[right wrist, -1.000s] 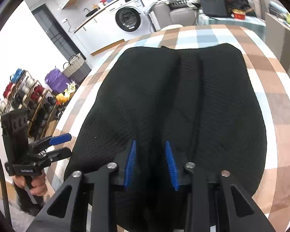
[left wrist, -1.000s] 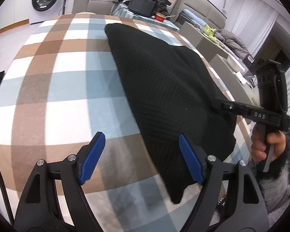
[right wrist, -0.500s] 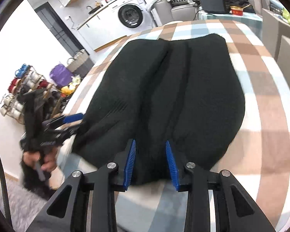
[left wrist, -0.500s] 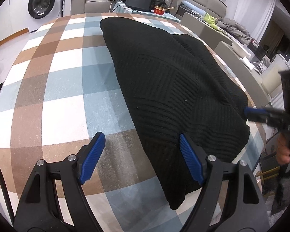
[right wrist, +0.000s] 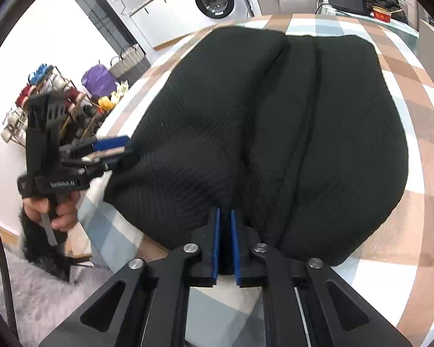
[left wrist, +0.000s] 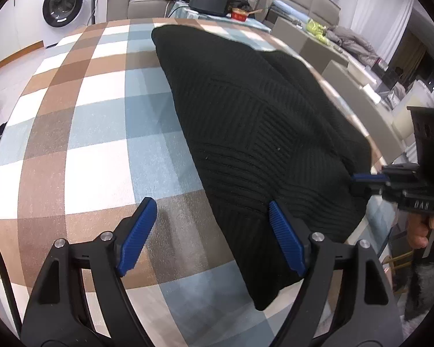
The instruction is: Fold small clothes
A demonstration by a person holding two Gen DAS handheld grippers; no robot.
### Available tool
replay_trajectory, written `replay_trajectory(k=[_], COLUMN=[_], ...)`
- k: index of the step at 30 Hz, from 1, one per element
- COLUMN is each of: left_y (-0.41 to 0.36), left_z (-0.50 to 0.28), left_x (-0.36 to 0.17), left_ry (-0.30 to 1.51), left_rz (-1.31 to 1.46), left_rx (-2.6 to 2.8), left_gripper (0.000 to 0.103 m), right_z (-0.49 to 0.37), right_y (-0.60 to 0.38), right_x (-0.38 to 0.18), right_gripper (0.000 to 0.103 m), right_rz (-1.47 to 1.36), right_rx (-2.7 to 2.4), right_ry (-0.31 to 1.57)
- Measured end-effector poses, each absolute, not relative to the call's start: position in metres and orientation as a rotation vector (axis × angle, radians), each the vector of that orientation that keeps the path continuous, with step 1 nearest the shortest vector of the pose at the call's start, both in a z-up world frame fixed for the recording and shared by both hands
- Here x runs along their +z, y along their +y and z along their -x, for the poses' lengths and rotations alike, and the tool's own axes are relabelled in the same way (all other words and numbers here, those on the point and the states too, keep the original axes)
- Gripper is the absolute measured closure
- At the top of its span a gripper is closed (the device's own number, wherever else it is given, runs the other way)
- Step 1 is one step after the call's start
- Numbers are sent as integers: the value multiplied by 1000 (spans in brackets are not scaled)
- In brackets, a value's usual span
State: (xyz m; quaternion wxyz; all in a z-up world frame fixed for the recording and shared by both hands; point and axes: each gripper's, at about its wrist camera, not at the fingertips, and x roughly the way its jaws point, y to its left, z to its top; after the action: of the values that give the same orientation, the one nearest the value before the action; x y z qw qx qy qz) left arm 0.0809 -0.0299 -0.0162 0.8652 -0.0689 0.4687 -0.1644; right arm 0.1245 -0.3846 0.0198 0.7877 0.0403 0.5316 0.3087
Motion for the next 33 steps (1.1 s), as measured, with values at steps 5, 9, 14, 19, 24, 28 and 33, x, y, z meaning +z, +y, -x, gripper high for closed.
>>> replay_trajectory(k=[5,9,14,19,24,28,33], left_y=[-25,-29,-32,-26,-21,-19,-19], left_z=[-100,-130,-159,-161,-158,-157,-155], left_x=[0,2,-19,-27,-23,-23,-25], left_ry=[911,880,950,963,958,958,960], left_rz=[176,159,121,133,162,175,184], left_rx=[-314,-270,-247,-253,-258,-253,-252], left_gripper=[26,32,42,42,42,42,42], right_z=[-163,-205,-226,-227,-260,-293,-312], right_y=[-383,-364,-337,-352,-388,-396,-380], right_x=[39,30,14,22,23,11,11], right_gripper=[61,61,76,69,51,49,90], right_rz=[-173,-211,-111,-133,-232,-291,-237], right_rx=[634,597,530,545,474,450,476], right_ry=[1037,1041,1093,1070,1062,1077,1064])
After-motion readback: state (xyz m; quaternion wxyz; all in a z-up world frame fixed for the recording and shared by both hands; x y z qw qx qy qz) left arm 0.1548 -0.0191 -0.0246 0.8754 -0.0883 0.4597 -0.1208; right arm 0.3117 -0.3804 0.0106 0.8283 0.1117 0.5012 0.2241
